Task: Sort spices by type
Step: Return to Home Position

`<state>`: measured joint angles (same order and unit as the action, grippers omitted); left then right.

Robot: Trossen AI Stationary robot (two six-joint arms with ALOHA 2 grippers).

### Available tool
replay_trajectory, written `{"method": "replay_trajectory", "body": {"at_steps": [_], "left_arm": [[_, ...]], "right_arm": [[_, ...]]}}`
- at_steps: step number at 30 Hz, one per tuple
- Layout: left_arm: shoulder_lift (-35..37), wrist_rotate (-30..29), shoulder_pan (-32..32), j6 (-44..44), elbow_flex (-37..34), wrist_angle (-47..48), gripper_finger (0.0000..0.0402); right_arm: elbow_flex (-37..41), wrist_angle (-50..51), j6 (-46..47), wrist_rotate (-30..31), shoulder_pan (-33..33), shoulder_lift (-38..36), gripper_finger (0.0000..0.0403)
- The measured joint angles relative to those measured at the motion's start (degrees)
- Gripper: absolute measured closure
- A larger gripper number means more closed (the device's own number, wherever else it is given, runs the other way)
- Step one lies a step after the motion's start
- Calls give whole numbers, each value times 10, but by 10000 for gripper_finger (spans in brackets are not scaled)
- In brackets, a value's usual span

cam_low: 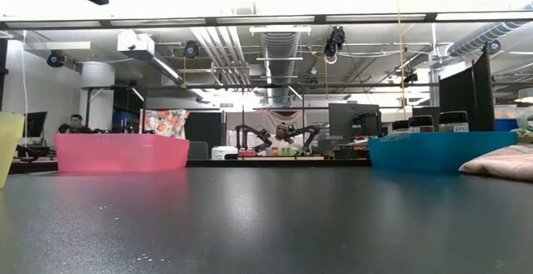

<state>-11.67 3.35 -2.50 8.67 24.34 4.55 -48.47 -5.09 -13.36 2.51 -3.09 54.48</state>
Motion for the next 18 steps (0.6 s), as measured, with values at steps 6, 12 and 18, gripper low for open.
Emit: {"method": "replay_trajectory", "body": {"at_steps": [6,12,18], "left_arm": [[43,-33,0,-12,-15,30,184],[55,-33,0,-14,-17,32,184],[58,-33,0,-15,-17,61,184]], "right_arm": [[16,1,1,0,0,-23,181],[43,-9,3,0,0,-48,178],[83,-31,3,0,1,-83,180]]}}
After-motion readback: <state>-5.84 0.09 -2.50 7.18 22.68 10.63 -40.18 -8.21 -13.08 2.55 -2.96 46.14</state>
